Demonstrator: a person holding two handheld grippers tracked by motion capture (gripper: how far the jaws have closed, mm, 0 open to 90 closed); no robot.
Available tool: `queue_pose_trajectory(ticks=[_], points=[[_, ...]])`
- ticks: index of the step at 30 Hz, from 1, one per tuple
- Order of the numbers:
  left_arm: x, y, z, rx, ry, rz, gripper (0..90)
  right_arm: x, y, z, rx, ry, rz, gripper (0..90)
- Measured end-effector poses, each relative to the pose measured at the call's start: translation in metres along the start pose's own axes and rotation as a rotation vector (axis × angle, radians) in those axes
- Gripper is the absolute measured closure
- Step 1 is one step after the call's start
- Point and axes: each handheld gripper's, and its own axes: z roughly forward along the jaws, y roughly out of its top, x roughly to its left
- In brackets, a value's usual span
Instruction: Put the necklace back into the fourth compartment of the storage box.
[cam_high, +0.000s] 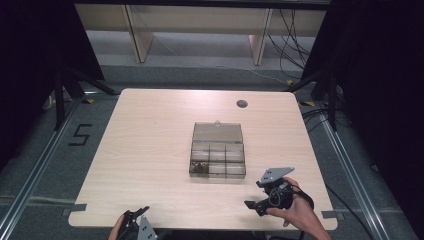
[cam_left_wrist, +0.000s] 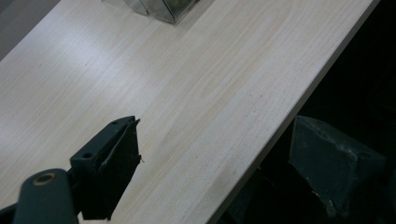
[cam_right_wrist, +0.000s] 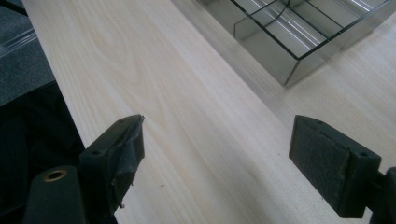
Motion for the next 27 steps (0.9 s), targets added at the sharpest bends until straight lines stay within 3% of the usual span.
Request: queue_pose_trajectory(ticks=[2,5,12,13,20,23,24,26,27], points=[[0.000,0.000,0.000,0.003,0.001,0.010,15.4,0.000,-0.001,-0.002,0.002,0.000,-0.020,18.9],[0.001,0.000,-0.001,0.011,0.000,0.018,15.4,0.002,-0.003,-0.006,0.002,-0.001,-0.013,18.6],[0.000,0.000,0.000,0.005,0.005,0.002,15.4,0.005,-0.012,-0.012,-0.031,-0.009,-0.018,18.2],[0.002,0.000,-0.001,0.017,0.003,0.021,15.4,0.007,-0.015,-0.011,-0.045,-0.001,0.003,18.2],[-0.001,0.000,0.000,0.003,0.002,0.006,15.4,0.013,-0.026,-0.013,-0.032,-0.003,0.008,19.6],[0.001,0.000,0.000,0.017,0.008,0.028,15.4,0.017,-0.028,-0.013,-0.039,-0.006,0.000,19.2],[0.000,0.000,0.001,0.005,0.008,0.008,15.4,0.018,-0.029,-0.013,-0.035,-0.012,0.003,19.2],[0.000,0.000,0.001,0.004,0.006,0.010,15.4,0.021,-0.031,-0.014,-0.033,-0.011,0.015,18.7],[0.001,0.000,0.000,0.016,0.007,0.029,15.4,0.020,-0.031,-0.016,-0.022,-0.007,-0.004,18.4]])
